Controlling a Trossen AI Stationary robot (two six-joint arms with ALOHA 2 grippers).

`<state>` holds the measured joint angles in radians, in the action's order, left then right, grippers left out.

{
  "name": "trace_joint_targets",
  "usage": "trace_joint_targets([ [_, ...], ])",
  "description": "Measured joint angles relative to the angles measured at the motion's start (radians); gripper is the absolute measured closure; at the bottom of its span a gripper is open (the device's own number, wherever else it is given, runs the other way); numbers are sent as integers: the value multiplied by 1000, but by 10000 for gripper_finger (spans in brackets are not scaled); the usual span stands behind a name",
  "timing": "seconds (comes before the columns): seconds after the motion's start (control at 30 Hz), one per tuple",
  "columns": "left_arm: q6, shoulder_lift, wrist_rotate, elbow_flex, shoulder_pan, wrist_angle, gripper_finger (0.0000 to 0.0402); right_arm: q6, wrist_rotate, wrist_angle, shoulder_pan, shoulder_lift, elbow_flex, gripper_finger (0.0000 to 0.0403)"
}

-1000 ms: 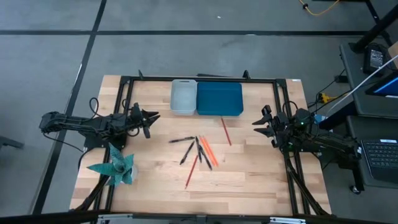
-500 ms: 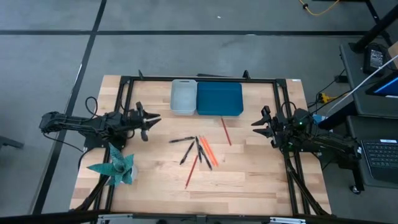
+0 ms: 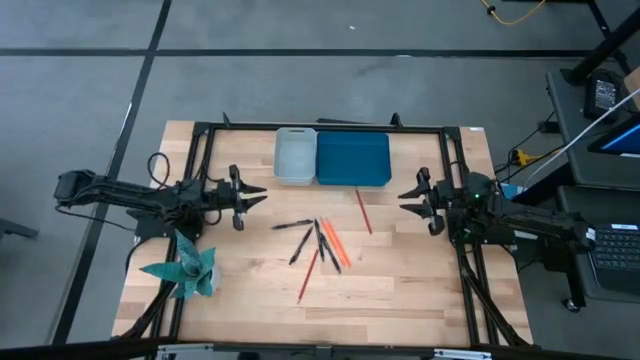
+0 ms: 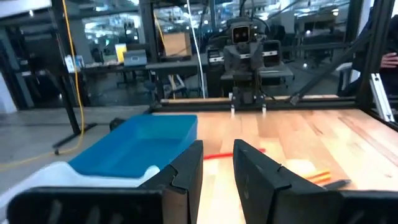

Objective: Sort pens & pencils
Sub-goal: Put the top red pencil into the blue bin

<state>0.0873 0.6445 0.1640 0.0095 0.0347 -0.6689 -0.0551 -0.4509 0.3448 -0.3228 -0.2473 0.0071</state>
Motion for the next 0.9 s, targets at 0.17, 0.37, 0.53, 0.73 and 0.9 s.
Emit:
trace_joint_targets([
  [0.17, -3, 268, -119, 71, 91, -154, 319, 3, 35, 79, 8, -109, 0, 279],
  [0.37, 38, 540, -216, 250, 170, -165, 319, -31, 39, 215, 7, -250, 20, 279],
  [0.53, 53, 618, -222, 314, 201, -164, 319, 7, 7, 208, 7, -367, 123, 279],
  [0.73, 55, 619, -299, 323, 203, -196, 319, 43, -12, 173, 25, -556, 229, 279],
  [0.9, 55, 619, -306, 323, 203, -190, 319, 39, 66, 182, 87, -724, 310, 279],
])
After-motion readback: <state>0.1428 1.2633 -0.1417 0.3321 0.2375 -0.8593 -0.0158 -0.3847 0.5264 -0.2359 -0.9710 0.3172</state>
